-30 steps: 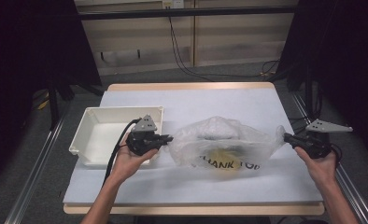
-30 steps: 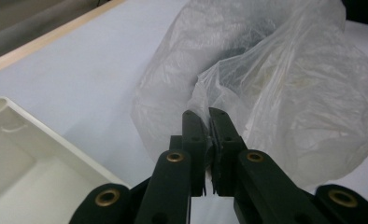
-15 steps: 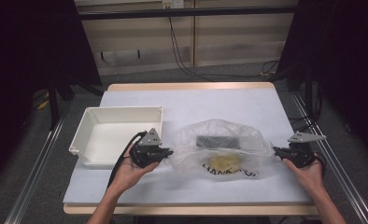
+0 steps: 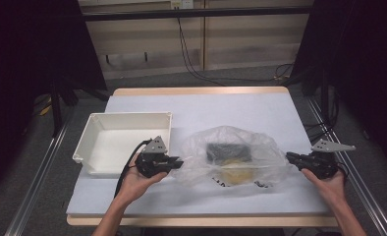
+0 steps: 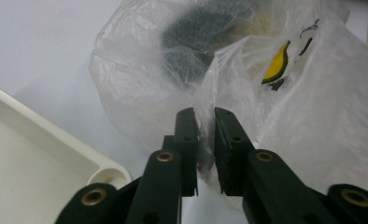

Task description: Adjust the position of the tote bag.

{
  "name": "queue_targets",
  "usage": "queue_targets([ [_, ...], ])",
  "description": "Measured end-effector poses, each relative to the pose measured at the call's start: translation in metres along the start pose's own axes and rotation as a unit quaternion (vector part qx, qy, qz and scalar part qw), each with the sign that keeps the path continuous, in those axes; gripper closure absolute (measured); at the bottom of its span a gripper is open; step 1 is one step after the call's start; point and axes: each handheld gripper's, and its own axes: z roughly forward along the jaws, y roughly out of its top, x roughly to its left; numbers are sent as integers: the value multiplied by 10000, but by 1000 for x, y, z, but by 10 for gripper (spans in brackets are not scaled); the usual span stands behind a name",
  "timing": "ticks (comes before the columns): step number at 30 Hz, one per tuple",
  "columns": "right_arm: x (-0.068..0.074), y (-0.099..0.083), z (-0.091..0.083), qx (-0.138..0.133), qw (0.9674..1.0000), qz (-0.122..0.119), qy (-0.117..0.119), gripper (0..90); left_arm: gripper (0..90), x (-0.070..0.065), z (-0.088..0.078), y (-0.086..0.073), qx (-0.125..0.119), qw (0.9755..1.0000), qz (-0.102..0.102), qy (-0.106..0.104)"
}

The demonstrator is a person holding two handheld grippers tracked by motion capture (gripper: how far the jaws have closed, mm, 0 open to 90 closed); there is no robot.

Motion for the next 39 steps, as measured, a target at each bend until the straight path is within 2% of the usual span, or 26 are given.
queue_targets([
  [2,3,1,-6,-61,10000,6,46,741,773,-1,-2,0,-19,10000,23,36],
  [3,7,2,-13,-138,9999,-42,68,685,751,-2,-2,0,-67,10000,-4,13],
  [4,7,2,-13,-138,9999,-42,68,685,751,-2,-2,0,-57,10000,11,18],
  [5,10,2,-19,-219,9997,-72,76,639,734,-2,-3,1,-48,10000,14,16],
  [6,10,2,-19,-219,9997,-72,76,639,730,-2,-3,1,-48,10000,14,16],
  [7,13,3,-28,-295,9995,-96,56,592,723,-2,-5,1,-47,10000,32,20],
  [8,13,3,-28,-295,9995,-96,56,592,724,-2,-5,1,-47,10000,32,20],
  [9,15,4,-36,-376,9992,-131,65,574,750,-2,-6,1,-71,10000,36,-3],
  [10,15,4,-36,-376,9992,-131,65,574,782,-2,-6,1,-71,10000,36,-3],
  [11,16,4,-41,-440,9989,-142,58,562,782,-2,-6,1,-74,10000,50,-19],
  [12,17,5,-46,-495,9986,-162,66,553,827,-2,-7,1,-102,9999,45,-38],
  [13,19,6,-54,-594,9981,-183,60,540,864,-2,-7,1,-117,9999,28,59],
  [15,20,7,-57,-624,9978,-199,107,536,874,-2,-8,2,-121,9999,42,87],
  [17,24,8,-62,-686,9972,-266,131,537,875,0,-11,3,-230,9997,0,101],
  [21,35,12,-68,-769,9953,-392,434,539,877,6,-17,2,-365,9991,-135,190],
  [22,35,12,-68,-769,9953,-392,434,539,877,6,-17,2,-365,9991,-135,190],
  [24,40,16,-68,-815,9940,-437,583,502,877,7,-18,2,-391,9990,-147,184],
  [26,48,23,-63,-817,9915,-536,863,452,877,6,-16,3,-392,9990,-138,173],
  [27,57,29,-58,-785,9897,-695,977,410,877,5,-15,4,-400,9990,-146,162],
  [28,57,29,-58,-785,9897,-695,977,410,877,5,-15,4,-400,9990,-146,162],
  [29,62,31,-53,-756,9882,-723,1122,393,877,5,-15,5,-408,9989,-132,188],
  [33,79,37,-27,-458,9845,-887,1440,336,877,6,-17,9,-567,9980,-177,200],
  [34,84,38,-11,-278,9840,-915,1503,313,876,6,-18,9,-608,9978,-198,189],
  [35,84,38,-11,-278,9840,-915,1503,313,876,6,-18,10,-644,9975,-214,175],
  [38,87,41,12,-9,9837,-974,1514,275,875,4,-17,10,-529,9982,-118,246],
  [39,87,41,20,115,9832,-981,1534,273,875,4,-17,9,-485,9985,-109,210],
])
